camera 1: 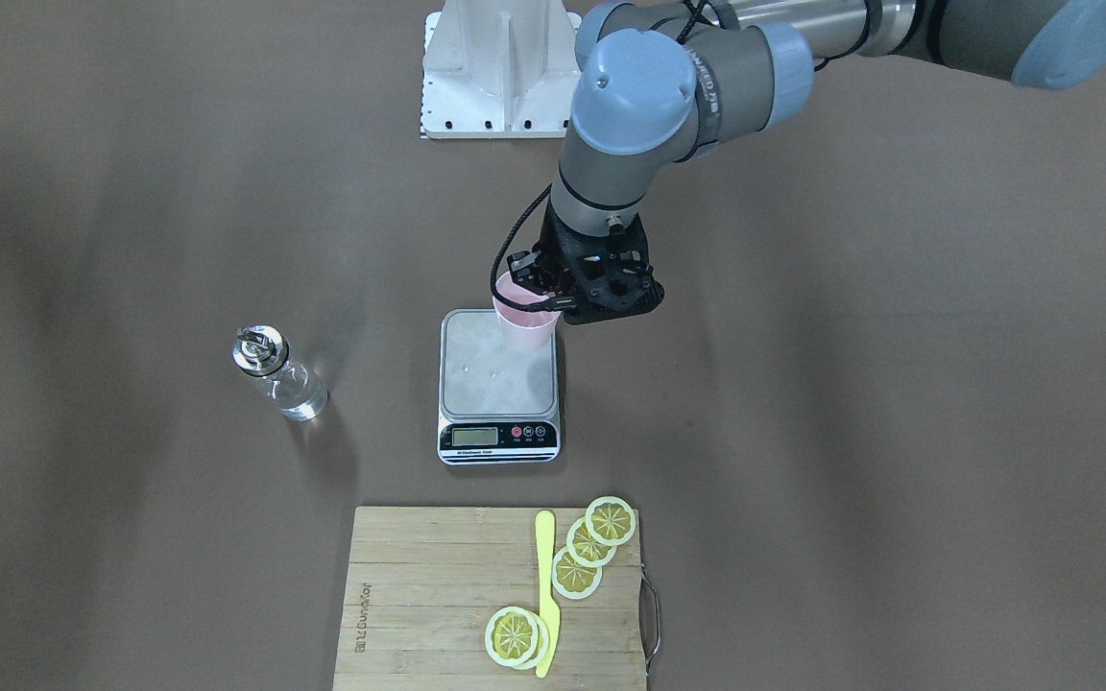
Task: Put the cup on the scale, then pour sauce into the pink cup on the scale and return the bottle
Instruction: 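Carry the pink cup with the left gripper onto the scale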
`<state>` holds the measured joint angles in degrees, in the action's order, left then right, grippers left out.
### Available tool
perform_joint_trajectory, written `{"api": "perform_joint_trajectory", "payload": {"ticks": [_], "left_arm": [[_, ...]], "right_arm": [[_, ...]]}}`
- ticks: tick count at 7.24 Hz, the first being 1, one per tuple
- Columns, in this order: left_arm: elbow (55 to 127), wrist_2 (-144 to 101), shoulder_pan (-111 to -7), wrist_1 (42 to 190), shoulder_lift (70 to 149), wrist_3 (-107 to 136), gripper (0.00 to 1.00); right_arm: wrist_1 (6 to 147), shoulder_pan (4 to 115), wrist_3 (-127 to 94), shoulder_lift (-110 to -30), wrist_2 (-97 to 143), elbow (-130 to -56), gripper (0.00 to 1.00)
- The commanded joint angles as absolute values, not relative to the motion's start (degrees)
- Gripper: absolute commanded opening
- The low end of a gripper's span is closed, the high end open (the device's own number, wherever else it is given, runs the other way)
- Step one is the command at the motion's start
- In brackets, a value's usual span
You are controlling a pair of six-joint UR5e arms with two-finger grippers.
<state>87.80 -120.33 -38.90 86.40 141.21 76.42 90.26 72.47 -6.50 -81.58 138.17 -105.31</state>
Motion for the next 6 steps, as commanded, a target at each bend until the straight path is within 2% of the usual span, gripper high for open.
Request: {"api": "perform_joint_trajectory", "payload": {"ticks": [1, 4, 6], "left_arm": [[82.81, -119.18, -38.23, 89.11, 143.35, 77.26, 0.0], [80.43, -119.18, -37.36, 92.45, 143.44, 77.26, 0.0], [79.9, -119.18, -37.27, 92.99, 143.44, 77.26, 0.0]], "right_arm": [[87.46, 69.18, -15.16, -79.2, 138.16, -105.99, 1.0], [73.87, 67.07, -15.38, -84.71, 135.81, -106.0, 1.0], [73.74, 66.54, -15.47, -84.82, 135.88, -106.08, 1.0]]}}
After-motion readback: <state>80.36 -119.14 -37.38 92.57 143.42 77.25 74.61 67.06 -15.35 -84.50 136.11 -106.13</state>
